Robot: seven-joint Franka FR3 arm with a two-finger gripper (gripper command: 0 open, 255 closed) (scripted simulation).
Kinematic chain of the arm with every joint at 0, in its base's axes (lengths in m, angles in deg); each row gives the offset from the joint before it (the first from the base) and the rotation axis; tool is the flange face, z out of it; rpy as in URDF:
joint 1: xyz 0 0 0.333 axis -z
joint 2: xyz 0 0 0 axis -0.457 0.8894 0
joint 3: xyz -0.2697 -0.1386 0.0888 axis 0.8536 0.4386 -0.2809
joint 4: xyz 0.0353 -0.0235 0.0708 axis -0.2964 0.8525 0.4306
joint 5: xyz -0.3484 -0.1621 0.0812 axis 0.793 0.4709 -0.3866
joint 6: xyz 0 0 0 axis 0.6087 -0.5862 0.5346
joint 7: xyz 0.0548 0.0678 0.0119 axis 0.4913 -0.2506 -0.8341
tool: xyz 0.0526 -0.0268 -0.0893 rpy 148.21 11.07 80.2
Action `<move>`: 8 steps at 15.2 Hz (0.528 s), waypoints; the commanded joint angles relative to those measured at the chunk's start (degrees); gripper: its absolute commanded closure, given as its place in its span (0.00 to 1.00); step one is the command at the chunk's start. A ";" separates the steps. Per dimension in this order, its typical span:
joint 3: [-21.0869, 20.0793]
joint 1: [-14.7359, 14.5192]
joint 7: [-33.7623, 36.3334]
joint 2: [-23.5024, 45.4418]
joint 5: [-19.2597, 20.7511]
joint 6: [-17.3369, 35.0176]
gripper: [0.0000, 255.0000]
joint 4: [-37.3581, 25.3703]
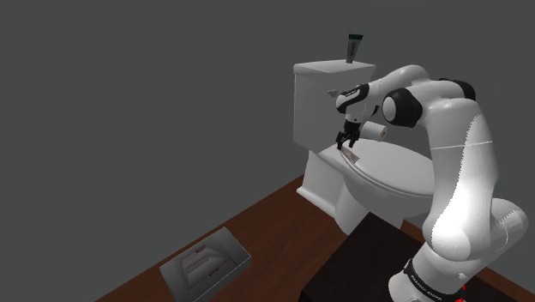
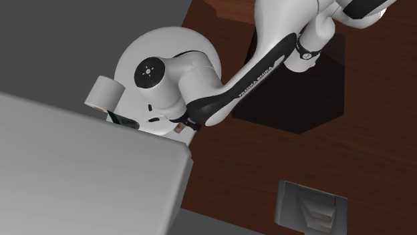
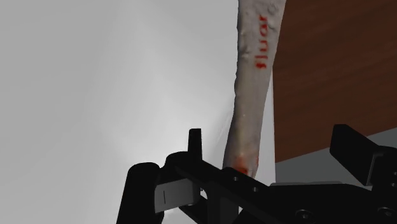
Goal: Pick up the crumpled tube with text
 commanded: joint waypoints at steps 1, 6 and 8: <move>-0.20 0.11 -0.24 0.70 -0.31 1.03 0.00 0.35; -0.36 0.22 -0.46 1.27 -0.57 1.89 1.00 0.66; -0.37 0.23 -0.46 1.29 -0.57 1.87 1.00 0.63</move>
